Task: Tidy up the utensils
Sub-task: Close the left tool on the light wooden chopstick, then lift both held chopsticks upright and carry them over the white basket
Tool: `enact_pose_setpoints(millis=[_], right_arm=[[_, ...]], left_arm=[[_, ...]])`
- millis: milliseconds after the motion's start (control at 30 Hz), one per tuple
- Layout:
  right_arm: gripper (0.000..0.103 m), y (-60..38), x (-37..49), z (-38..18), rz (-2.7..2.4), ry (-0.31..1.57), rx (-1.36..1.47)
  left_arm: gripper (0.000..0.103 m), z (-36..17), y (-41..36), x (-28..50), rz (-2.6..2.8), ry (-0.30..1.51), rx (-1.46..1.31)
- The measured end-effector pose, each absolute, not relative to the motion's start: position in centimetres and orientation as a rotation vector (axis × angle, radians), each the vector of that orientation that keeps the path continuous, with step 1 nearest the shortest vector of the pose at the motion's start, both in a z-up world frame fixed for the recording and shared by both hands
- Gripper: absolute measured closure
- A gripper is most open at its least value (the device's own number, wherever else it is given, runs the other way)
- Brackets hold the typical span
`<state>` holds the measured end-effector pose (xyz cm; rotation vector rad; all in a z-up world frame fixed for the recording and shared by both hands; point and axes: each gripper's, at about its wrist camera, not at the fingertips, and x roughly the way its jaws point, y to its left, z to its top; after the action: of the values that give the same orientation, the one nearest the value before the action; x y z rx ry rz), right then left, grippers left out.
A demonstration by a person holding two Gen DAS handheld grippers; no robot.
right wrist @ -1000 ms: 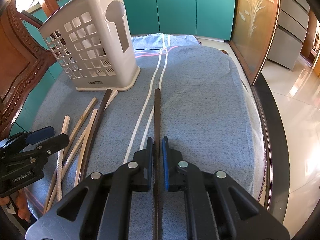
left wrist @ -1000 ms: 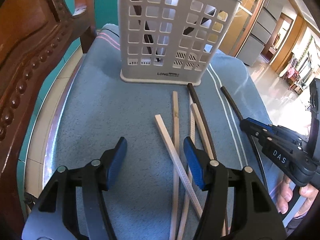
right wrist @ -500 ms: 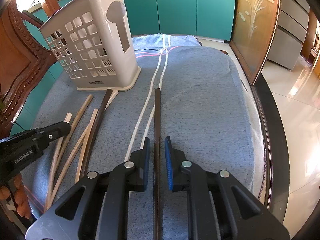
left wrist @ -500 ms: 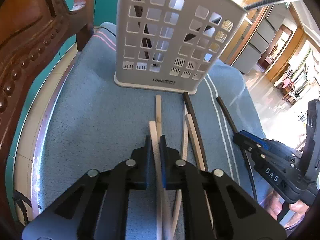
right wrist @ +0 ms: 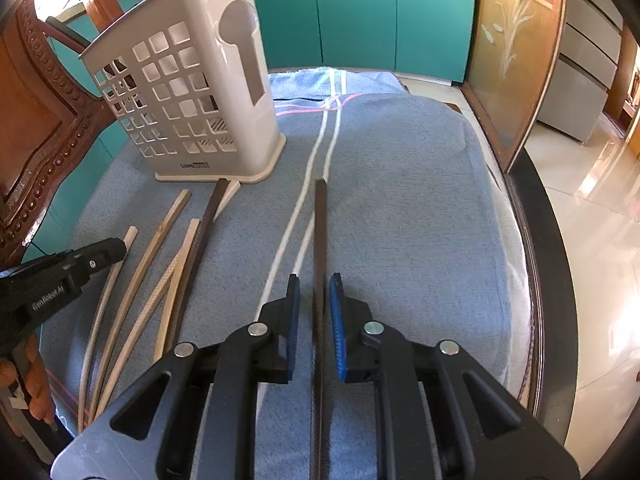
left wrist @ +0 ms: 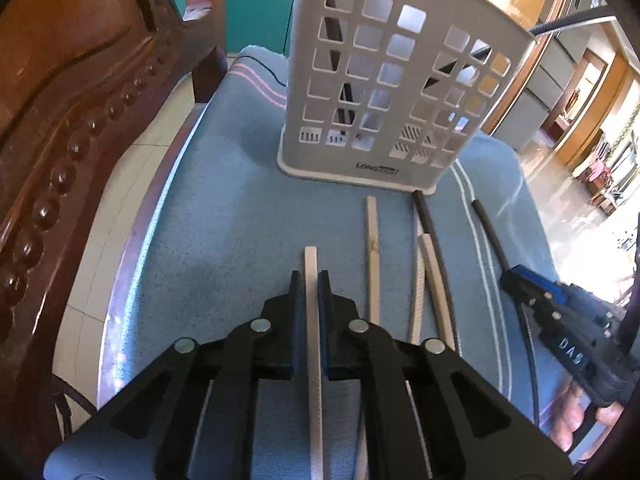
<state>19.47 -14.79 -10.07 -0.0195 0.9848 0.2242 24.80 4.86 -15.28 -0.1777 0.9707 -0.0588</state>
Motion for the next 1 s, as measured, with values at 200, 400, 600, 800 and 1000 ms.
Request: enact_pose_setpoints(millis=[200,400,600,800,1000], right_arm=[[0.079,-13.0,23.3,-10.4,0.194,1.018,-0.123],[0.096,-12.7,24.0,-10.5,0.201,1.036,-0.129],[0.096,-14.2,21.1,-10.4,0.194,1.069,-0.069],[0.089,-13.7,20.1,-10.3,0.172,1.033,-0.122],[0.085,-13.5,19.8,-10.4,0.15,1.02,-0.148]], left_arm=[[0.074,-15.7,4.6,24.9,-0.048,0.98,-0.171],[0.073,-15.8,3.5,24.8,-0.03,0.969,-0.11],[0.071,-15.8,2.7,24.9,-0.013,0.96,-0.069],[0.063,-15.6,1.3,24.6,-0.009,0.954,-0.021],[0.059,-15.7,0.9,24.7,-0.007,0.954,-0.015]])
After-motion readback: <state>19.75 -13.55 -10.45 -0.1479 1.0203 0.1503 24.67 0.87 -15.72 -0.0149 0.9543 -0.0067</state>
